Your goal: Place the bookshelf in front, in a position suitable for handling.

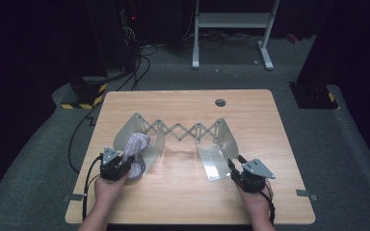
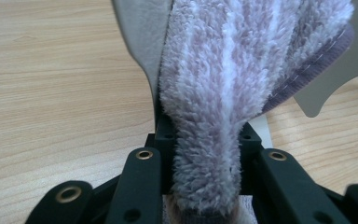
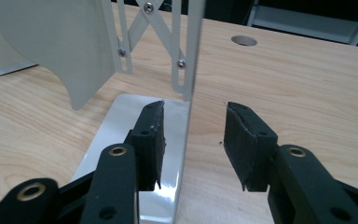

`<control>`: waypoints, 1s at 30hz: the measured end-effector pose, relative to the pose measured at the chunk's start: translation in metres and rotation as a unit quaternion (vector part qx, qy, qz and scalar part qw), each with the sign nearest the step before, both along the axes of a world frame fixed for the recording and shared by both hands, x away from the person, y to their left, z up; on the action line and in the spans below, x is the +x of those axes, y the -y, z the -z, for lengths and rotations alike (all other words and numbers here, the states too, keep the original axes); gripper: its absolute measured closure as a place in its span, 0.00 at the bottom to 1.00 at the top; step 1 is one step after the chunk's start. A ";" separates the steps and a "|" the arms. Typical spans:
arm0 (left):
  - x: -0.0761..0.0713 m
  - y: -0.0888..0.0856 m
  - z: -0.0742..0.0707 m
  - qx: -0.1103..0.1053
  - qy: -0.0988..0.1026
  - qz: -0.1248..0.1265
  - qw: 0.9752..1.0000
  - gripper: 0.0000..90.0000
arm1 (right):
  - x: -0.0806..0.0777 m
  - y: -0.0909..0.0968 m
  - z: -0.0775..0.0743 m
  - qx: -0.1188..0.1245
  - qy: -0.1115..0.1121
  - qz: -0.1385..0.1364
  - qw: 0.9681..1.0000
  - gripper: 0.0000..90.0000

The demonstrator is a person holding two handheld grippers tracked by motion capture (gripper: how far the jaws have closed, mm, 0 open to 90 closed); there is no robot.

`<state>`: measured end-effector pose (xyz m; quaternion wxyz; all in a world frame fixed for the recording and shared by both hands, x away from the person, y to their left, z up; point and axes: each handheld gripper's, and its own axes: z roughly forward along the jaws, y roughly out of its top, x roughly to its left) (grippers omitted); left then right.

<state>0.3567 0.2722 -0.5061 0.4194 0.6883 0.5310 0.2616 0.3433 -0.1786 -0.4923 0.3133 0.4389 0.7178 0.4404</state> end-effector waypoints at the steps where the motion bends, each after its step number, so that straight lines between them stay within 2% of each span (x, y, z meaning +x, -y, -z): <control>1: 0.000 0.000 0.000 -0.001 0.000 -0.001 1.000 0.78 | 0.004 -0.002 0.000 -0.003 -0.001 0.000 1.000 0.72; 5: -0.001 -0.004 0.001 0.001 0.002 -0.008 1.000 0.78 | 0.012 -0.007 0.000 -0.001 -0.001 -0.007 1.000 0.96; 10: -0.004 -0.019 0.001 -0.001 0.001 -0.030 1.000 0.78 | 0.015 -0.013 0.000 0.008 -0.002 -0.015 1.000 0.99; 17: -0.007 -0.045 0.000 -0.005 -0.001 -0.061 0.998 0.78 | 0.014 -0.045 0.001 0.000 0.001 -0.050 0.999 0.96; 21: -0.010 -0.052 -0.003 -0.015 -0.001 -0.058 0.998 0.78 | 0.011 -0.064 0.000 -0.008 0.003 -0.082 0.997 0.89; 24: -0.015 -0.049 -0.011 -0.026 0.015 -0.048 0.998 0.78 | 0.007 -0.068 -0.002 -0.011 0.011 -0.092 0.996 0.83; 26: -0.021 -0.042 -0.023 -0.036 0.033 -0.035 0.998 0.78 | 0.005 -0.066 -0.003 -0.008 0.013 -0.094 0.996 0.79; 30: -0.031 -0.030 -0.043 -0.042 0.067 -0.013 0.997 0.78 | 0.000 -0.060 -0.004 -0.008 0.014 -0.095 0.995 0.76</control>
